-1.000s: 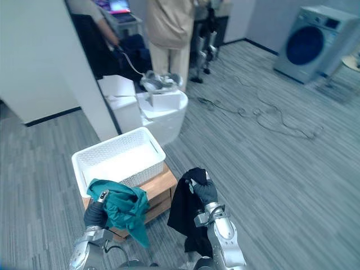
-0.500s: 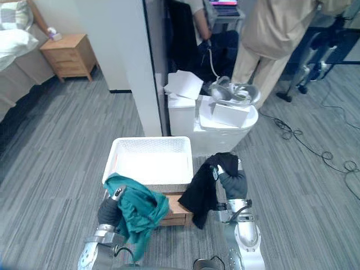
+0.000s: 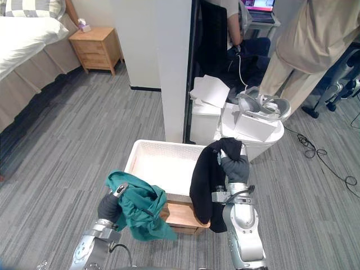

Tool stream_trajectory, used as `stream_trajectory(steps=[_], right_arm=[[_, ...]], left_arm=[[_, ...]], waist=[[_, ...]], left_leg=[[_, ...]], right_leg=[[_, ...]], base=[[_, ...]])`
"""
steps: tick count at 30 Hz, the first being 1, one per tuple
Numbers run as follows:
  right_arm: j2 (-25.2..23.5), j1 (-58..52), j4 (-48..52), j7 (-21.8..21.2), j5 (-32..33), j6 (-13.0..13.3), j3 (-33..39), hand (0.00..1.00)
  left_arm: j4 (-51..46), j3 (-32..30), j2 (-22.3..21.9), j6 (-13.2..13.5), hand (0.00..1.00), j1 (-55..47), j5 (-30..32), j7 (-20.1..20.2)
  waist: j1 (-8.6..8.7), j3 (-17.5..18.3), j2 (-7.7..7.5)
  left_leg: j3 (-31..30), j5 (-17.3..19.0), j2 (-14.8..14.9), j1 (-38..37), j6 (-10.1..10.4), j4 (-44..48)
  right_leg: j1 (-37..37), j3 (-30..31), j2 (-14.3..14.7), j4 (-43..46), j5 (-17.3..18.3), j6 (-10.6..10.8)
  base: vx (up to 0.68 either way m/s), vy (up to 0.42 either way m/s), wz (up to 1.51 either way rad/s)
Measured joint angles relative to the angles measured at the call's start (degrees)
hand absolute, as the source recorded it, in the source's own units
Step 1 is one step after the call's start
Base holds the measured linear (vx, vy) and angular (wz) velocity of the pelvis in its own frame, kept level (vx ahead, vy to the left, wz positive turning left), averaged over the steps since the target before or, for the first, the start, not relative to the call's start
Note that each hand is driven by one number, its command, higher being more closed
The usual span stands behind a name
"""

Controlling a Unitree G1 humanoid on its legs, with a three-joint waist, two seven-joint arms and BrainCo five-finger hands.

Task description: Tidy the bed and pick cloth on bed and put in laundry

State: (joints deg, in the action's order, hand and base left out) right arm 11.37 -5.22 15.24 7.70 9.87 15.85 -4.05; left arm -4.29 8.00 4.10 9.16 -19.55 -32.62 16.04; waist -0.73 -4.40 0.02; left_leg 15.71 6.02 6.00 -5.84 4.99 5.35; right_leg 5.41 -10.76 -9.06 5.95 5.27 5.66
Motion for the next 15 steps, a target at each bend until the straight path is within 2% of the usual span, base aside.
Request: stream_trajectory(steps=[2, 3, 4, 6, 7, 8, 9, 10, 14, 15], right_arm=[[1.81, 2.55, 0.02, 0.39, -0.68, -0.12, 1.51, 1.0], [3.18, 5.66, 0.08, 0.92, -0.93, -0.17, 2.16, 1.0], [3.41, 6.41, 0.12, 1.01, -1.01, -0.17, 2.24, 1.0], [4.12, 13.72, 0.22, 1.12, -1.07, -0.68, 2.29, 1.0], [4.58, 15.67, 0.24, 0.97, -1.1, -0.82, 2.27, 1.0], [5.47, 19.34, 0.4, 0.56, -1.18, -1.48, 2.09, 1.0], [5.76, 21.17, 0.82, 0.36, -1.19, -2.21, 2.05, 1.0], [6.17, 25.23, 1.47, 0.22, -1.16, -3.53, 1.88, 1.0], [12.52, 35.36, 1.5, -1.35, 0.25, -8.09, 1.49, 1.0], [13.3, 36.2, 1.3, -1.58, 0.62, -8.56, 1.31, 1.0]], left_arm=[[0.01, 0.63, -0.09, -0.27, 1.0, 0.64, -0.02, 0.32], [0.02, 0.85, -0.06, -0.55, 1.0, 0.77, -0.04, 0.33], [0.02, 0.85, 0.02, -0.64, 1.0, 0.8, -0.04, 0.33], [0.14, 0.9, 0.92, -1.13, 1.0, 1.11, -0.03, 0.24], [0.41, 0.94, 1.2, -1.13, 1.0, 1.47, -0.04, 0.24], [2.0, 0.75, 1.85, -1.1, 1.0, 2.44, -0.14, 0.22], [2.9, 0.49, 2.33, -1.07, 1.0, 3.01, -0.4, 0.21], [4.9, 0.4, 3.25, -1.08, 1.0, 4.11, -0.48, 0.23], [8.14, 1.13, 2.83, -1.18, 1.0, 4.35, -0.48, 1.16], [8.14, 1.12, 2.69, -1.18, 1.0, 4.26, -0.48, 1.54]], waist=[[0.21, 0.32, 0.63], [0.72, 0.64, 1.16], [0.89, 0.65, 1.16], [1.77, 0.54, 0.97], [2.01, 0.31, 1.03], [1.8, 0.3, 0.86], [1.6, 0.53, 0.02], [1.46, 0.61, -1.88], [0.22, 0.57, -1.87], [0.09, 0.56, -1.82]], left_leg=[[0.97, -0.13, 0.19, -1.31, -0.23, -1.19], [1.14, -0.07, 0.48, -1.56, -0.46, -1.42], [1.15, -0.04, 0.48, -1.63, -0.54, -1.41], [1.11, 0.59, 0.73, -2.61, -1.91, -1.36], [0.97, 0.82, 1.04, -2.89, -2.29, -1.26], [0.81, 0.94, 1.07, -3.03, -2.47, -1.24], [0.85, 0.96, 0.79, -3.0, -2.43, -1.21], [0.64, 1.4, 0.07, -3.14, -1.82, -1.24], [0.27, 2.4, 0.68, -2.08, -1.19, -1.41], [0.18, 2.39, 0.66, -2.05, -1.19, -1.46]], right_leg=[[-1.3, 0.04, 0.04, 3.62, 0.02, 0.01], [-3.81, 0.37, -0.13, 9.07, 0.05, -0.04], [-4.29, 0.51, -0.21, 10.25, 0.05, -0.05], [-8.56, 0.86, -0.66, 19.32, -0.02, -0.18], [-10.22, 0.87, -0.78, 21.48, 1.21, -0.78], [-10.37, 1.2, -0.13, 19.27, 3.64, -1.39], [-9.73, 1.46, 0.07, 16.18, 2.79, -1.5], [-8.47, 0.88, -0.21, 12.41, 1.27, -1.55], [-3.68, -0.35, 0.81, 1.99, 0.49, -0.47], [-3.07, -0.62, 0.89, 0.9, 0.07, -0.45]], base=[[-0.03, 0.064, -0.09], [-0.05, 0.067, -0.06], [-0.04, 0.072, 0.0], [-0.01, 0.046, -0.02], [-0.04, 0.02, 0.01], [-0.04, 0.008, 0.07], [-0.06, -0.04, 0.15], [-0.03, -0.05, 0.13], [-0.05, -0.07, 0.11], [-0.06, -0.038, 0.14]])
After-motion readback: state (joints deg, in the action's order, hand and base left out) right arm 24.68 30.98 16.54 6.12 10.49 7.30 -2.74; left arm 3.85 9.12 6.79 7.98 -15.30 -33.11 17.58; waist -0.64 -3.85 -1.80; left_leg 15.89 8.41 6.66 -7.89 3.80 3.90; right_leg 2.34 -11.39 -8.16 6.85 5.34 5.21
